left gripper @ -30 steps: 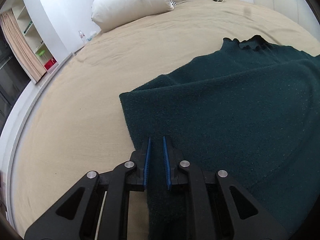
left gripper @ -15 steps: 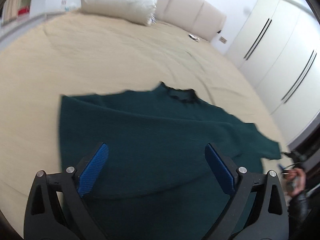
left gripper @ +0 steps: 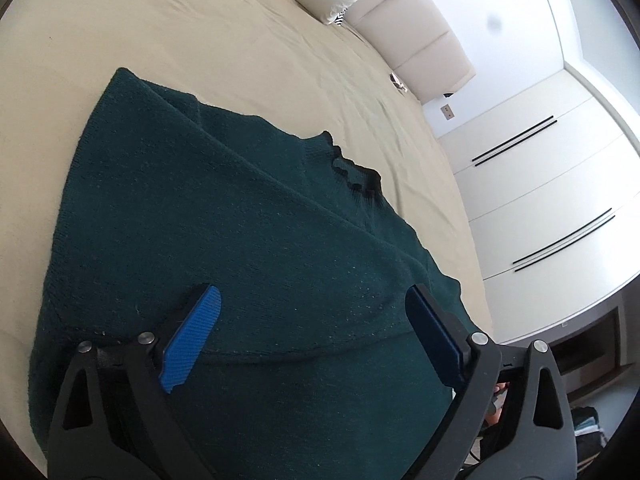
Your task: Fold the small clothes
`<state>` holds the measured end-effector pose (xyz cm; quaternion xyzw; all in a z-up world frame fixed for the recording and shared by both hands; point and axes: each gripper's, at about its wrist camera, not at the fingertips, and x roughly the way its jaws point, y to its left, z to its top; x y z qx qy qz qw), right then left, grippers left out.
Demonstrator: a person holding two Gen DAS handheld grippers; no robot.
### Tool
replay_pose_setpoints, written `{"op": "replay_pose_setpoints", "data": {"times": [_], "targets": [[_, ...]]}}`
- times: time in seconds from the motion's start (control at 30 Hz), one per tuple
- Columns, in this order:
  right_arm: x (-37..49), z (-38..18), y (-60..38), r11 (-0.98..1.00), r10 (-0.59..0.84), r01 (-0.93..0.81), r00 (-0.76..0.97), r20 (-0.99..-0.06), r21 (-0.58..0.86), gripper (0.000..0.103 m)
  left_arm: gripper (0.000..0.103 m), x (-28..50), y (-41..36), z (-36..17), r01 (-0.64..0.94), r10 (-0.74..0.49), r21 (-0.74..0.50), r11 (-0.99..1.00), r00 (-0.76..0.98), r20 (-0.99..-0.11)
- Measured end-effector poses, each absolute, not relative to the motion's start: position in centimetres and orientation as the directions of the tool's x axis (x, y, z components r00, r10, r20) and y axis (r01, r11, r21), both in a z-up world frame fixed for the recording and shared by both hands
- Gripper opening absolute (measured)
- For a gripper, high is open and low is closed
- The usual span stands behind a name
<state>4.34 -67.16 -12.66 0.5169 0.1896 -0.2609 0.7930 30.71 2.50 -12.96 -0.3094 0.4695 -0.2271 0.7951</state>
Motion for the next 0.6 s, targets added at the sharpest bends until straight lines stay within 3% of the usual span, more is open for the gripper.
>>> {"op": "replay_pose_setpoints", "data": {"times": [0.17,0.3,0.4,0.6], "targets": [[10.7,-5.4,-58.4,0.620,-0.167,0.502,0.835,-0.524,0.603,0.011,0.094,30.6,2.8,-12.3,0.080,-0.679,-0.734,0.675,0.458,-0.575],[17.2,-0.5,-43.5,0.863,0.001,0.246,0.872,-0.490,0.440,0.010,0.094,31.0,3.2,-12.0,0.073,-0.717,-0.783,0.617,0.463,-0.521],[20.6,-0.9,-33.5,0.916,0.139,0.080,0.855,-0.499,0.393,0.010,0.094,31.4,3.2,-12.2,0.059,-0.733,-0.804,0.591,0.454,-0.506],[26.0,-7.6,-19.8,0.951,0.261,-0.076,0.717,-0.646,0.299,0.010,0.094,32.8,2.9,-13.7,0.006,-0.789,-0.856,0.517,0.392,-0.473]]}}
